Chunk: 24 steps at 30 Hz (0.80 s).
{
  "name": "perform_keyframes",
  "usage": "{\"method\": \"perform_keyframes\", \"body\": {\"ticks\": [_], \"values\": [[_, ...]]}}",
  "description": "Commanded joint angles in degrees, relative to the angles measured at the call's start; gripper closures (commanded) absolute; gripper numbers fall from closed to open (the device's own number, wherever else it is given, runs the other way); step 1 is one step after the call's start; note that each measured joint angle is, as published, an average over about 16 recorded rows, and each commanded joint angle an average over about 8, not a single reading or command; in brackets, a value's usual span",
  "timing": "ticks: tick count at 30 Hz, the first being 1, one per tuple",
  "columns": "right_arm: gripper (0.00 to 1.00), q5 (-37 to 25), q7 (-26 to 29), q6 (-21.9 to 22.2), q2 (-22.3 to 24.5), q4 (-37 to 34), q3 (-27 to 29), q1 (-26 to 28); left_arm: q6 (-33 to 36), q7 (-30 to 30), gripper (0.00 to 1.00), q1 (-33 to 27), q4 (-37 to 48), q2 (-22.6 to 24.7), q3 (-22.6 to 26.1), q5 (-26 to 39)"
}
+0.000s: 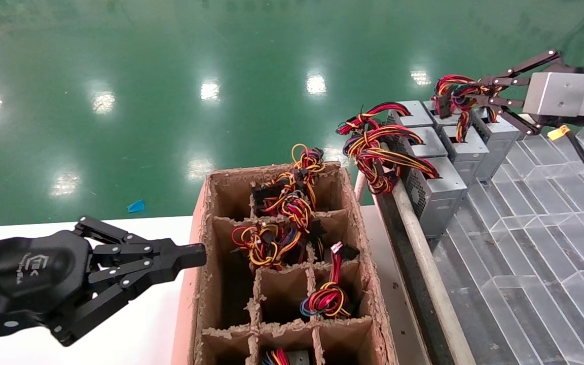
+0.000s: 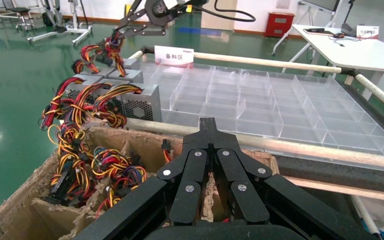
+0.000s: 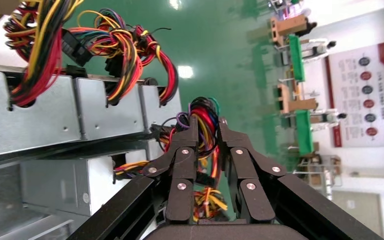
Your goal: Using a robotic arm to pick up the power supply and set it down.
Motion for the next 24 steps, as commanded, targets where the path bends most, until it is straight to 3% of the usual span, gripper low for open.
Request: {"method": "perform_keyframes", "body": {"ticks": [1, 11, 17, 24], "values": [[0.0, -0.4, 1.08, -0.22, 0.34, 0.66, -0.29, -0.06, 0.0, 0.0, 1.0, 0.0, 0.0, 0.0, 0.0, 0.0], [0.0, -3.1, 7.64, -1.65, 2.33, 7.55, -1.98, 1.21, 0.0, 0.0, 1.0, 0.0, 0.0, 0.0, 0.0, 0.0], [0.0, 0.0, 7.71, -1.97, 5.09, 15.68, -0.15, -0.81, 0.0, 0.0, 1.0, 0.0, 0.0, 0.0, 0.0, 0.0], [0.0, 3.14, 10.65, -2.89, 5.95, 19.82, 1.38, -4.09, 0.0, 0.0, 1.0, 0.0, 0.0, 0.0, 0.0, 0.0]]}}
